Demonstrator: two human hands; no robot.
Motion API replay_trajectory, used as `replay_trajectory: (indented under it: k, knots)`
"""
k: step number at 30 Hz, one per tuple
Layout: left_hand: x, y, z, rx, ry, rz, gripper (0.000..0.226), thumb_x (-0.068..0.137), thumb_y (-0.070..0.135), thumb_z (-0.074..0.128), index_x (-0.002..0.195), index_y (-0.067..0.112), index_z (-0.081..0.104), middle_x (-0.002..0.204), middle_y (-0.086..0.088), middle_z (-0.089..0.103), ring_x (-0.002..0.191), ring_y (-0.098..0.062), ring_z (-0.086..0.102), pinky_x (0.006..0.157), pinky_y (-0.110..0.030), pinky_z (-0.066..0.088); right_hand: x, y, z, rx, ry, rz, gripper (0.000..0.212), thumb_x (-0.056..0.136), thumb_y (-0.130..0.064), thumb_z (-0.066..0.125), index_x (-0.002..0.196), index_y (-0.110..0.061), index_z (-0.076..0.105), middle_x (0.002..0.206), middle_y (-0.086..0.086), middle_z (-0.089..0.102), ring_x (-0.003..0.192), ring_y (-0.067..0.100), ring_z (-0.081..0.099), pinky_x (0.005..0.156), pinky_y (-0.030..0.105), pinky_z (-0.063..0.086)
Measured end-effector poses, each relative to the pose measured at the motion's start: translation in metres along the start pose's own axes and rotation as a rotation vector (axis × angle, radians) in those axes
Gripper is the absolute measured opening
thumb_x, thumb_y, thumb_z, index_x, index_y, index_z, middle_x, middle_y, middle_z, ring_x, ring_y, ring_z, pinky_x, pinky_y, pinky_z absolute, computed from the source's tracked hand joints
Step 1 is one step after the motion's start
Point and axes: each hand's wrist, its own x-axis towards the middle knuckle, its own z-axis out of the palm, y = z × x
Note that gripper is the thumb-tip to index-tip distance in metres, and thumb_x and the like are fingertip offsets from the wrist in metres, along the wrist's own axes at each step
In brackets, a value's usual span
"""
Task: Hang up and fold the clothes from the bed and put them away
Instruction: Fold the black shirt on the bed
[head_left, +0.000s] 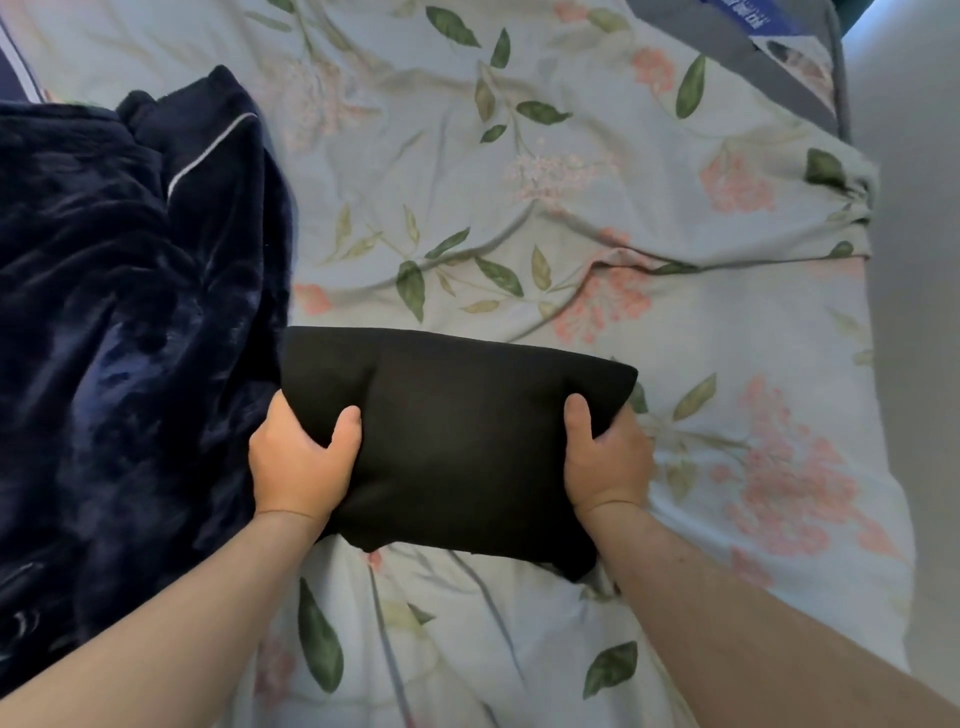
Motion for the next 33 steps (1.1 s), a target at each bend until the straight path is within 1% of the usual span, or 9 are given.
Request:
replay_trajectory:
  k: [3,6,13,17,20,22,24,27,33]
  knots:
    - [0.0,-0.002,-0.001,-0.017,0.021,0.033,0.046,0.068,0.059,0.051,0.1,0.027,0.05,0.089,0.013,0.057,0.083,-0.01,0.056,0.077,-0.027,0.044,0.001,0.004,0.003,0.025,0.026,-0.022,0.068,0.076,-0.067,0.039,0.118,-0.02,0.063,0.099,-0.006,0.065,0.098,0.022,0.062,0.083,0.029,0.042]
    - [-0.001,-0.003,-0.001,-0.043,0.044,0.055,0.04,0.07,0.057,0.054,0.097,0.027,0.051,0.085,0.025,0.053,0.076,0.007,0.053,0.069,-0.014,0.038,0.0,0.005,0.002,0.054,0.047,-0.025,0.06,0.079,-0.063,0.042,0.113,-0.019,0.065,0.094,-0.009,0.063,0.09,0.018,0.058,0.082,0.029,0.04]
    - [-0.005,-0.006,-0.004,-0.164,0.076,0.106,0.028,0.069,0.06,0.055,0.082,0.035,0.05,0.081,0.023,0.058,0.076,0.021,0.054,0.058,-0.003,0.037,-0.002,0.006,-0.002,0.112,0.052,-0.067,0.047,0.079,-0.053,0.042,0.107,-0.023,0.065,0.086,-0.015,0.059,0.083,0.014,0.055,0.08,0.029,0.04]
    - [-0.001,-0.011,-0.002,-0.208,0.081,0.111,0.026,0.07,0.058,0.056,0.078,0.034,0.05,0.081,0.02,0.061,0.074,0.008,0.058,0.061,-0.009,0.039,-0.003,0.002,-0.008,0.169,0.003,-0.046,0.019,0.074,-0.042,0.04,0.082,-0.03,0.054,0.081,-0.015,0.056,0.074,0.007,0.052,0.063,0.027,0.036]
    - [0.001,-0.011,-0.009,-0.193,0.007,0.116,0.027,0.079,0.054,0.06,0.086,0.029,0.053,0.089,0.015,0.062,0.08,-0.003,0.059,0.069,-0.023,0.043,-0.015,-0.002,-0.019,0.226,-0.102,-0.022,0.023,0.088,-0.041,0.048,0.107,-0.031,0.056,0.098,-0.011,0.063,0.094,0.02,0.061,0.086,0.037,0.05]
    - [0.003,-0.002,-0.021,-0.161,-0.109,0.085,0.03,0.085,0.05,0.064,0.098,0.023,0.057,0.097,0.009,0.064,0.089,-0.014,0.06,0.076,-0.028,0.043,-0.029,-0.008,-0.035,0.355,-0.201,0.045,0.032,0.09,-0.045,0.057,0.118,-0.029,0.057,0.109,-0.005,0.068,0.1,0.024,0.067,0.091,0.042,0.056]
    - [-0.001,0.011,-0.043,-0.249,-0.174,0.009,0.029,0.086,0.044,0.068,0.102,0.021,0.062,0.099,0.008,0.066,0.094,-0.016,0.063,0.076,-0.029,0.047,-0.051,-0.019,-0.054,0.457,-0.269,0.077,0.04,0.086,-0.043,0.07,0.121,-0.025,0.062,0.109,-0.002,0.073,0.093,0.022,0.073,0.08,0.038,0.061]
    - [-0.024,0.029,-0.087,-0.381,-0.226,-0.035,0.023,0.085,0.038,0.073,0.098,0.019,0.067,0.097,0.005,0.071,0.092,-0.017,0.068,0.073,-0.029,0.052,-0.088,-0.034,-0.089,0.518,-0.284,0.041,0.033,0.08,-0.035,0.081,0.11,-0.026,0.069,0.097,-0.005,0.077,0.081,0.015,0.076,0.06,0.027,0.06]
    - [-0.099,0.054,-0.204,-0.5,-0.302,-0.103,0.022,0.085,0.038,0.075,0.1,0.023,0.068,0.099,0.005,0.074,0.092,-0.018,0.07,0.076,-0.034,0.056,-0.191,-0.074,-0.163,0.528,-0.294,0.026,0.033,0.079,-0.03,0.083,0.109,-0.026,0.069,0.096,-0.008,0.077,0.081,0.014,0.075,0.06,0.027,0.059]
